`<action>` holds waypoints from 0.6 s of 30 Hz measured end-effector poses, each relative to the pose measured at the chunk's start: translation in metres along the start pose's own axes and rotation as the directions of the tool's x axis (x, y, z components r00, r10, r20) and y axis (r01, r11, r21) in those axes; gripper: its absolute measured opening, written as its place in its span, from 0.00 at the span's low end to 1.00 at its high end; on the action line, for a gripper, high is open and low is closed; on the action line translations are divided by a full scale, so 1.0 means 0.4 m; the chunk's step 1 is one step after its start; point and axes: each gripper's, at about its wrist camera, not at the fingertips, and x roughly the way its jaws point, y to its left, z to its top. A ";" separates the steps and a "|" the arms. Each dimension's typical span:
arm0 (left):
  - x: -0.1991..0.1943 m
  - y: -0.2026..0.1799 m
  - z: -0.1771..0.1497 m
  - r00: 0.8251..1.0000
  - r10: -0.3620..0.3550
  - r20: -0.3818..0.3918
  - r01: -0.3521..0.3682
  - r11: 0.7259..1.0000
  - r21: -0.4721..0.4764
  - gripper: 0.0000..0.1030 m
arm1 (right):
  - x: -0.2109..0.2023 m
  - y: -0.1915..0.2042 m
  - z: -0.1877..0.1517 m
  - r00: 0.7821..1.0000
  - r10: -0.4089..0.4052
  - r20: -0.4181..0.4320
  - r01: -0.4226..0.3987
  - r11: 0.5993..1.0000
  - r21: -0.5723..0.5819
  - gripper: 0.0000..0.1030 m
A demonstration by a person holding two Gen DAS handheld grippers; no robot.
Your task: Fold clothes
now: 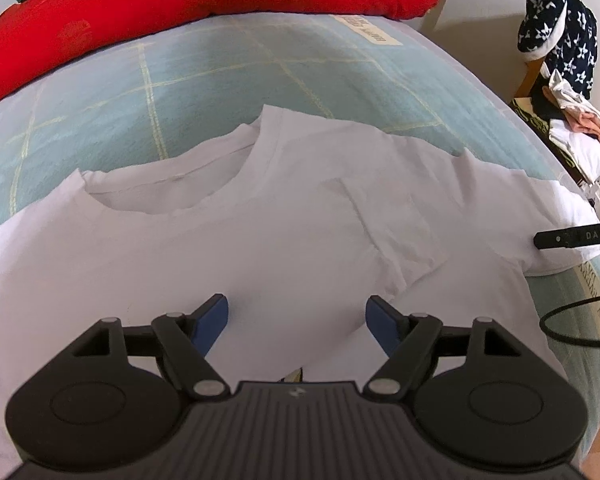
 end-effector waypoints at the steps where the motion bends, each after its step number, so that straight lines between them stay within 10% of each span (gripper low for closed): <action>1: -0.001 0.003 -0.002 1.000 0.000 0.000 0.000 1.000 -0.003 0.74 | 0.000 0.001 0.000 1.000 -0.003 -0.002 0.003 1.000 -0.003 1.00; 10: -0.009 0.018 -0.003 1.000 -0.006 -0.004 0.006 1.000 -0.008 0.75 | -0.007 0.014 0.006 0.999 -0.034 -0.005 0.034 0.999 -0.010 1.00; 18: -0.009 -0.002 0.020 1.000 -0.026 0.001 0.026 0.999 0.028 0.75 | -0.082 -0.171 -0.030 0.972 0.178 0.156 -0.221 0.918 0.329 1.00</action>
